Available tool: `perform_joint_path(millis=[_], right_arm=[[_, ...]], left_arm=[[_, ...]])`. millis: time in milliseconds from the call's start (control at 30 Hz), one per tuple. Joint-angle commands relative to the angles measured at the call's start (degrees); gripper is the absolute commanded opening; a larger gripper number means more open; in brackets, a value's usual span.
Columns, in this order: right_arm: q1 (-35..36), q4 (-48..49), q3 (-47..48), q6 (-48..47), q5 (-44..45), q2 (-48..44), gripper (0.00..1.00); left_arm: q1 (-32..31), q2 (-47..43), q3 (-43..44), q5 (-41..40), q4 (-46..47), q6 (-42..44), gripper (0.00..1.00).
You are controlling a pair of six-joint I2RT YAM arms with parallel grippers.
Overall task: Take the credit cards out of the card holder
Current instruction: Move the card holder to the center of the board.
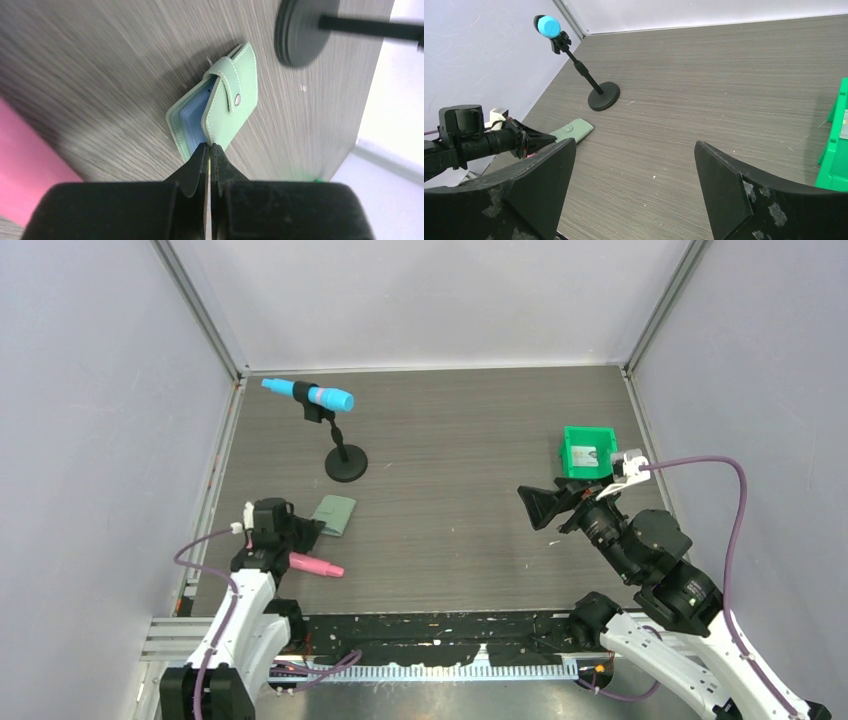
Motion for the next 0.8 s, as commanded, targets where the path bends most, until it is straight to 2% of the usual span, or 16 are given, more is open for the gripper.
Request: perform_joint_path(millis=[0, 100, 367, 567, 700, 767], right_arm=[[0.2, 1.0, -0.5, 0.6, 1.0, -1.0, 0.97], [0.1, 0.1, -1.5, 0.5, 1.0, -1.1, 0.97], [0.1, -2.4, -4.5, 0.2, 0.7, -0.6, 1.0], [0.1, -2.1, -6.9, 0.5, -3.1, 1.5, 0.93], [0.1, -1.5, -8.3, 0.8, -8.7, 4.6, 0.87], [0.1, -0.8, -8.9, 0.8, -11.5, 6.7, 0.81]], left_arm=[[-5.0, 0.4, 2.7, 7.9, 6.6, 7.8, 0.0], [-9.7, 1.6, 3.4, 11.7, 10.8, 11.2, 0.0], [-25.3, 8.9, 9.9, 18.1, 14.2, 19.8, 0.0], [-34.1, 22.8, 15.1, 28.6, 18.9, 23.1, 0.0], [-36.3, 29.6, 18.1, 32.8, 19.0, 25.6, 0.0], [-36.3, 31.4, 18.7, 32.4, 18.4, 26.9, 0.0]])
